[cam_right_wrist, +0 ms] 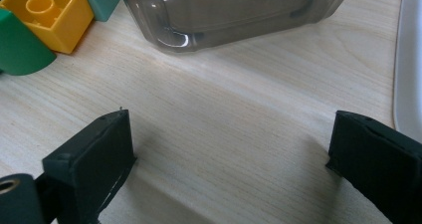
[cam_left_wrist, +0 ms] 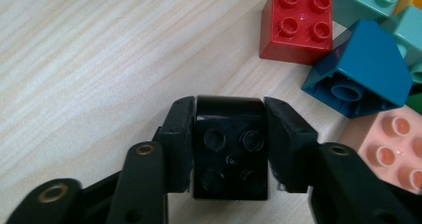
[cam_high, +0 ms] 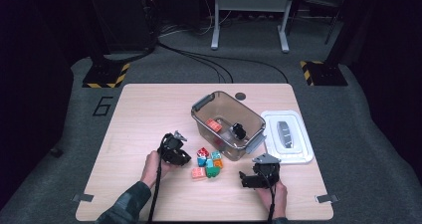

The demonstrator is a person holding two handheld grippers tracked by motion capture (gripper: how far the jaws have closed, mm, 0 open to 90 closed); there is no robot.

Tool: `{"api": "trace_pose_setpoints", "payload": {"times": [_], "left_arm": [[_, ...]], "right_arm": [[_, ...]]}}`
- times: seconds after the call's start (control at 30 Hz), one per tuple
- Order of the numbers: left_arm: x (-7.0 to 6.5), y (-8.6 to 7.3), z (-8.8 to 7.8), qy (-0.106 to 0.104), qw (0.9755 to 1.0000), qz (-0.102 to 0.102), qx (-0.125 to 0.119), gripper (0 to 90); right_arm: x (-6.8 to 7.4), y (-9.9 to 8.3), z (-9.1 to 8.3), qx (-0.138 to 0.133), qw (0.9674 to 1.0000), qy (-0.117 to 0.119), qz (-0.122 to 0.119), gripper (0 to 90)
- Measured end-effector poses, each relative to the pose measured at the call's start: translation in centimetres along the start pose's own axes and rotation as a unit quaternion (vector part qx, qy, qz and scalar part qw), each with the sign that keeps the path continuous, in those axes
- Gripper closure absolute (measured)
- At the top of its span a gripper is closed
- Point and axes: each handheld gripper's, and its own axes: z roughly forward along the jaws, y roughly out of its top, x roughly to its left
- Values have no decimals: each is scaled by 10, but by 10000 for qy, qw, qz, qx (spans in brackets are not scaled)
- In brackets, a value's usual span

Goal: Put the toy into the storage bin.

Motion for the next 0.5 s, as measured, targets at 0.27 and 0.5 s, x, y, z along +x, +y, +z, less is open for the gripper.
{"api": "trace_pose_setpoints", "payload": {"times": [0.27, 0.5], "left_arm": [[4, 1, -7, 36, 10000, 6, -28, 590], [8, 8, -20, 101, 9998, 30, -161, 591]], "right_arm": [[0, 0, 0, 0, 10000, 1, 1, 30], [0, 0, 0, -2, 10000, 4, -6, 29]]}}
